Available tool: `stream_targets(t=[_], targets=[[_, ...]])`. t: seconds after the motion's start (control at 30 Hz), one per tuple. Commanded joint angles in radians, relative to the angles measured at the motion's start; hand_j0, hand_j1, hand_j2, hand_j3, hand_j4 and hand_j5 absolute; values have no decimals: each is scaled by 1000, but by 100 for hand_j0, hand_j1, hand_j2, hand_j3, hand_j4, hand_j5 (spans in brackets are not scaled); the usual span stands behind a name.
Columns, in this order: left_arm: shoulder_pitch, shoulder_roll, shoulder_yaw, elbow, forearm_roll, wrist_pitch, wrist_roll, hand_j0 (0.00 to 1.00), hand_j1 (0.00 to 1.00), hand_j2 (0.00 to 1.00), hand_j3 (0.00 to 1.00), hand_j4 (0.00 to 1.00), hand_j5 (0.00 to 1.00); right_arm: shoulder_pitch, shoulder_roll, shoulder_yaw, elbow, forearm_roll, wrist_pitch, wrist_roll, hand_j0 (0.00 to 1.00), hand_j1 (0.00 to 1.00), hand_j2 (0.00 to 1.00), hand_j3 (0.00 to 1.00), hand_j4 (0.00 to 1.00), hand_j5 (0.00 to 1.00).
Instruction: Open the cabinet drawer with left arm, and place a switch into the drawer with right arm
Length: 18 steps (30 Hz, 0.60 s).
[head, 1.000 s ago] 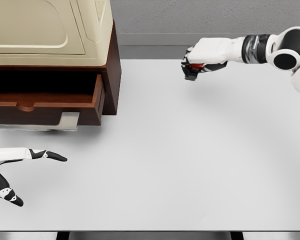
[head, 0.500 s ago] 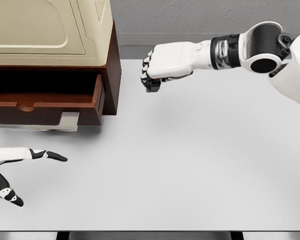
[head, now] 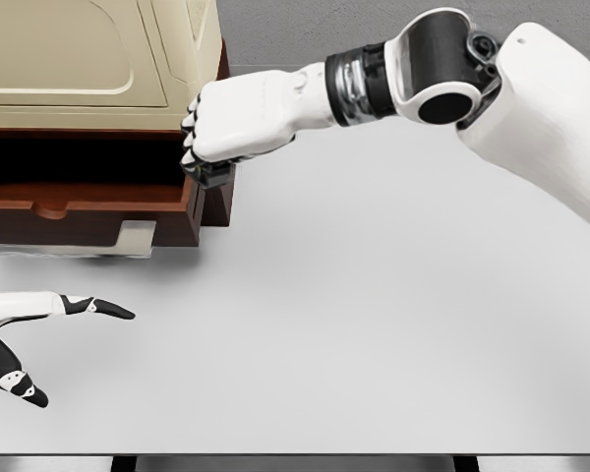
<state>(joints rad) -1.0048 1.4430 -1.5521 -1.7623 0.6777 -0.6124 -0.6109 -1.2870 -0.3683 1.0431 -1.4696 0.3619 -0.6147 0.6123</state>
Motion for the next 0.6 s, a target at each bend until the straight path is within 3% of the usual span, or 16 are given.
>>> stream_targets(t=[0.0,0.23,0.3,0.53,0.57], targets=[[0,-1,1,0,8,2,0,100,100,100,100,100,100,0,39,0,0,-8,4,-1,49,49,49,49,49,49],[2,-6,0,1,5,2,0,100,100,100,100,100,100,-75,111,-1,11,-26,4,-1,49,49,49,49,49,49],[2,-6,0,3,-6,2,0,100,100,100,100,100,100,-84,147,0,43,-24,4,-1,49,49,49,49,49,49],[14,-6,-2,4,-9,2,0,100,100,100,100,100,100,-120,322,0,379,-9,4,-1,48,48,48,48,48,48],[14,-6,-2,4,-9,2,0,100,100,100,100,100,100,-121,335,2,399,-8,4,-1,48,48,48,48,48,48]])
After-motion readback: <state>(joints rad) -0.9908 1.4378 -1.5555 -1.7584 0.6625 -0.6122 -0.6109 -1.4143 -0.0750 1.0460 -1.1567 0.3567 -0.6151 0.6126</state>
